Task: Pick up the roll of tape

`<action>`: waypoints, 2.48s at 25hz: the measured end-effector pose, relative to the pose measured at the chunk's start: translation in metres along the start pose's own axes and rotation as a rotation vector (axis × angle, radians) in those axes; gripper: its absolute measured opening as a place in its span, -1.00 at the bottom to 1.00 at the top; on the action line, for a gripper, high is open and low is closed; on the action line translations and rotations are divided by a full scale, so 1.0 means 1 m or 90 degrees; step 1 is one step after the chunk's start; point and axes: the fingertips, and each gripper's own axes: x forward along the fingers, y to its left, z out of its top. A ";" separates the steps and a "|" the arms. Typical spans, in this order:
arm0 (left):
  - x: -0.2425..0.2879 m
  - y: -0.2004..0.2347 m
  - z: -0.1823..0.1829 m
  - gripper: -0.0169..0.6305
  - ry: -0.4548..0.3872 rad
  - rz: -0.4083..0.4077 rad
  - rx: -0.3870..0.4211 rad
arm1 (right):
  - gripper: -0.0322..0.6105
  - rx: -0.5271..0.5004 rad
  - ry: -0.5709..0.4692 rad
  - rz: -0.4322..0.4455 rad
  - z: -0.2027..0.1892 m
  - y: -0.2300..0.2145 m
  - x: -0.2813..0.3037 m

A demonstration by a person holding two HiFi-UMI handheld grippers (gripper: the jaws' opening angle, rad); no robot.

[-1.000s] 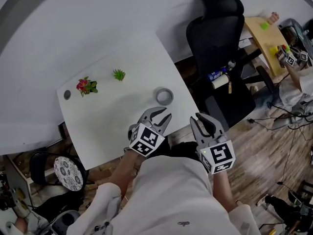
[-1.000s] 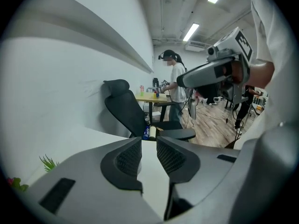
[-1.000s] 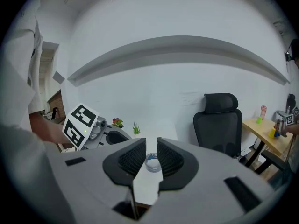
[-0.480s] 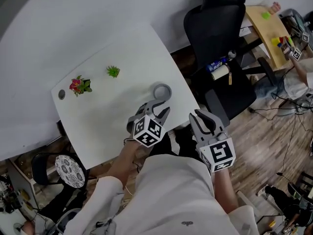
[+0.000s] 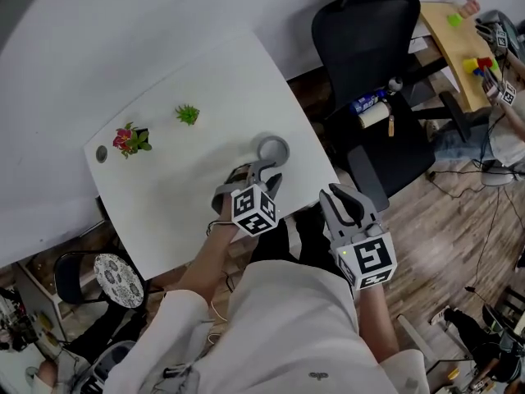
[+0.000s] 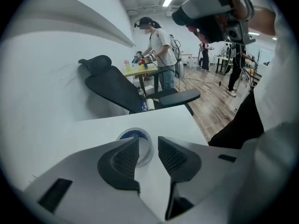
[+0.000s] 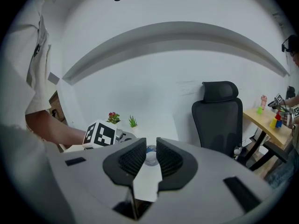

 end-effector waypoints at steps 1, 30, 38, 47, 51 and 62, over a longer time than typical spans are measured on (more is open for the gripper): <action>0.003 -0.001 -0.002 -0.55 0.006 0.000 0.011 | -0.67 0.002 0.002 0.000 -0.002 0.000 0.000; 0.062 -0.001 -0.039 -0.46 0.120 0.014 0.164 | -0.68 0.027 0.035 0.005 -0.024 0.000 -0.001; 0.063 -0.003 -0.039 -0.51 0.117 0.018 0.162 | -0.68 0.028 0.038 0.003 -0.025 -0.002 0.000; 0.065 -0.007 -0.037 -0.56 0.114 0.026 0.175 | -0.68 0.036 0.040 0.001 -0.029 -0.002 0.001; 0.064 -0.006 -0.037 -0.58 0.110 0.029 0.194 | -0.68 0.040 0.041 -0.003 -0.029 -0.004 0.002; 0.063 -0.008 -0.034 -0.71 0.102 0.035 0.200 | -0.68 0.038 0.030 -0.011 -0.024 -0.007 0.003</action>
